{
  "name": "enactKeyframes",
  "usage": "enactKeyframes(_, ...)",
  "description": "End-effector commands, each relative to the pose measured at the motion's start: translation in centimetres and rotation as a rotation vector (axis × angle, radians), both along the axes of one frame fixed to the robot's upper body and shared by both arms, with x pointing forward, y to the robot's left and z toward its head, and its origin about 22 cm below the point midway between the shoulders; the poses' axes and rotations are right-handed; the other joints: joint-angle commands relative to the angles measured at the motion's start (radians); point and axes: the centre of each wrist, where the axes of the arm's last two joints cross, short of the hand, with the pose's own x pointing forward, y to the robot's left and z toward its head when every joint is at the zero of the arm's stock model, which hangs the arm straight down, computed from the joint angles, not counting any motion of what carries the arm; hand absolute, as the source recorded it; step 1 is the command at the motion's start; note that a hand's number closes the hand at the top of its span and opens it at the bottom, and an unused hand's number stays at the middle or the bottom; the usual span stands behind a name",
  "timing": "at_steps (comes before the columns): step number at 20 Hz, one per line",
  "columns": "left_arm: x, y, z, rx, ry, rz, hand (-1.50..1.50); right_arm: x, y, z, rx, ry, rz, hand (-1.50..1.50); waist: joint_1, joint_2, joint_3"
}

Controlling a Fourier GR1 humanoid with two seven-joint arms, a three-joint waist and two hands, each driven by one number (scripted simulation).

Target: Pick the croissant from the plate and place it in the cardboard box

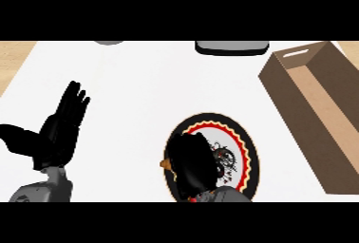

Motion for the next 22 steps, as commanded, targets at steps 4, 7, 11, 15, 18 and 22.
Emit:
enactKeyframes(4,0.8,1.7,1.5,0.011,0.004,-0.006,0.0,-3.5,3.0,5.6,-0.045,-0.132,0.086,1.5,-0.006,0.001,0.001)
enactKeyframes(7,0.0,0.7,-0.7,0.002,-0.001,0.002,0.0,-5.8,4.0,6.2,0.006,-0.166,0.098,1.5,-0.003,0.001,0.001)
enactKeyframes(11,-0.5,0.5,-0.6,0.0,0.006,0.016,0.0,-4.1,1.3,11.4,0.239,-0.287,-0.079,1.5,-0.014,-0.002,0.002)
enactKeyframes(15,0.3,1.1,1.4,-0.006,0.005,0.01,0.0,-3.8,0.5,13.6,0.273,-0.354,-0.24,1.5,-0.014,-0.003,0.002)
enactKeyframes(18,-0.7,1.1,-0.1,-0.006,0.014,0.014,0.0,-3.0,-1.4,16.1,0.303,-0.443,-0.334,1.5,-0.018,-0.004,0.001)
enactKeyframes(22,0.6,1.0,0.8,-0.002,0.001,0.001,0.0,-0.4,-4.5,17.0,0.299,-0.459,-0.432,1.5,-0.019,0.001,0.002)
